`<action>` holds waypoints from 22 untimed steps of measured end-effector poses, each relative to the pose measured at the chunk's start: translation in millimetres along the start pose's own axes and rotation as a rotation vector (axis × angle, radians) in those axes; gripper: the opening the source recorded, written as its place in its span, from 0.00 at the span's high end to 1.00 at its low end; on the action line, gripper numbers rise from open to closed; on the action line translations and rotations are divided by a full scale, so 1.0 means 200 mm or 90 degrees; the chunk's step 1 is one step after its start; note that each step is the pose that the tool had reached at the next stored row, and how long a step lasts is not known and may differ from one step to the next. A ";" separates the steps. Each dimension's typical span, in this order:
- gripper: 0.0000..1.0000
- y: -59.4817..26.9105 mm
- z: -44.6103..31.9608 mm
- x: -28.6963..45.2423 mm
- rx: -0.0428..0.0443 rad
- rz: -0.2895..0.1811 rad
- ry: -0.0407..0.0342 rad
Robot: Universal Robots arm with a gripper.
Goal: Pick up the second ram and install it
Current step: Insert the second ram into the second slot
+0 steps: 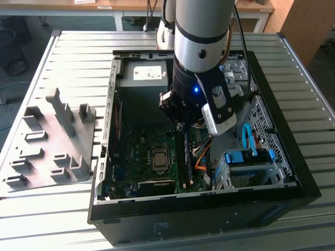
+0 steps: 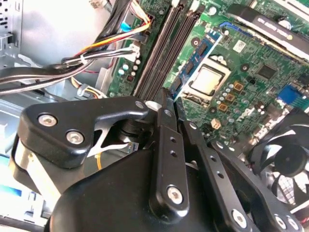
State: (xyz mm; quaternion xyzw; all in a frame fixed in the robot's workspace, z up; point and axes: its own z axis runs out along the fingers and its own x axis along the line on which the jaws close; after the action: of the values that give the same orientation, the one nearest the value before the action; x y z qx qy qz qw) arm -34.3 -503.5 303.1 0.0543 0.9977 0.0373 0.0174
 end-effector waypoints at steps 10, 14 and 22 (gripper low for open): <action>0.86 -0.001 0.007 0.000 -0.0013 -0.042 0.0032; 0.86 -0.002 0.014 0.000 -0.0014 -0.042 0.0032; 0.86 -0.003 0.031 0.001 -0.0013 -0.042 0.0032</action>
State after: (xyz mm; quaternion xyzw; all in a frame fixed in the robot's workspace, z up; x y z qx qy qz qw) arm -34.2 -503.5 296.9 0.0215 0.9989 0.0379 0.0161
